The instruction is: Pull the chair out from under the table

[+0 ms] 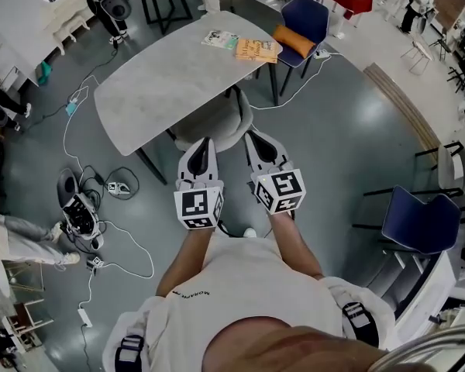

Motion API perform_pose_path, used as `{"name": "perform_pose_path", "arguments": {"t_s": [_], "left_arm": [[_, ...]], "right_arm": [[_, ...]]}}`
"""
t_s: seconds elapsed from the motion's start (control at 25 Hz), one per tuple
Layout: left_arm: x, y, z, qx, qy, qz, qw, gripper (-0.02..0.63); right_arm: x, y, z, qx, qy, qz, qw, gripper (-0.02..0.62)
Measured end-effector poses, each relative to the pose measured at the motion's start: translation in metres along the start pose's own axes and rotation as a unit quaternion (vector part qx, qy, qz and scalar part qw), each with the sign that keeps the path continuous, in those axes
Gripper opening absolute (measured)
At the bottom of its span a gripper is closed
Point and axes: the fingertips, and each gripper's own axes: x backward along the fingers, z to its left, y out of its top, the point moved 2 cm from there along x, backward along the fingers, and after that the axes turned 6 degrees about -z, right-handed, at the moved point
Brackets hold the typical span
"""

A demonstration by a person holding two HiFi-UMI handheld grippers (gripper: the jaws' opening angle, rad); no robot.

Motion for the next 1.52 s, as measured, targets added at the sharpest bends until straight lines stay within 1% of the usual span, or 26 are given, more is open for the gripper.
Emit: {"name": "perform_pose_path", "arguments": {"t_s": [0.16, 0.28, 0.44, 0.64, 0.84, 1.04, 1.16, 1.24, 1.32, 1.4, 1.44, 1.48, 1.52], "left_arm": [[-0.002, -0.012, 0.015, -0.006, -0.005, 0.014, 0.9999, 0.003], [-0.006, -0.026, 0.032, -0.008, -0.005, 0.033, 0.9994, 0.003], [-0.013, -0.044, 0.038, -0.020, -0.021, 0.059, 0.9978, 0.003], [-0.023, -0.071, 0.045, -0.033, -0.037, 0.099, 0.9938, 0.003], [-0.033, -0.102, 0.051, -0.050, -0.049, 0.143, 0.9872, 0.005], [-0.049, -0.135, 0.066, -0.086, -0.067, 0.193, 0.9751, 0.005], [-0.058, -0.159, 0.075, -0.099, -0.074, 0.222, 0.9671, 0.005], [-0.061, -0.174, 0.079, -0.103, -0.072, 0.239, 0.9629, 0.005], [-0.064, -0.185, 0.081, -0.111, -0.070, 0.250, 0.9592, 0.005], [-0.066, -0.198, 0.081, -0.119, -0.077, 0.263, 0.9543, 0.006], [-0.068, -0.206, 0.080, -0.123, -0.086, 0.271, 0.9509, 0.019], [-0.069, -0.214, 0.079, -0.128, -0.096, 0.279, 0.9468, 0.066], [-0.071, -0.222, 0.079, -0.133, -0.106, 0.288, 0.9425, 0.084]], "right_arm": [[-0.016, -0.020, 0.003, 0.035, 0.007, 0.024, 0.999, 0.012], [-0.029, -0.032, 0.003, 0.047, 0.009, 0.048, 0.998, 0.012], [-0.040, -0.044, -0.001, 0.061, 0.012, 0.071, 0.996, 0.013], [-0.056, -0.072, -0.004, 0.075, 0.031, 0.108, 0.991, 0.014], [-0.071, -0.100, -0.011, 0.097, 0.050, 0.146, 0.983, 0.014], [-0.090, -0.134, -0.028, 0.154, 0.053, 0.196, 0.967, 0.014], [-0.100, -0.158, -0.035, 0.180, 0.066, 0.223, 0.956, 0.014], [-0.103, -0.173, -0.039, 0.188, 0.077, 0.237, 0.950, 0.015], [-0.105, -0.187, -0.042, 0.203, 0.088, 0.254, 0.941, 0.017], [-0.109, -0.202, -0.040, 0.221, 0.110, 0.272, 0.930, 0.059], [-0.111, -0.210, -0.039, 0.223, 0.125, 0.281, 0.925, 0.071], [-0.115, -0.219, -0.038, 0.222, 0.142, 0.290, 0.920, 0.094], [-0.117, -0.228, -0.038, 0.222, 0.160, 0.301, 0.914, 0.107]]}}
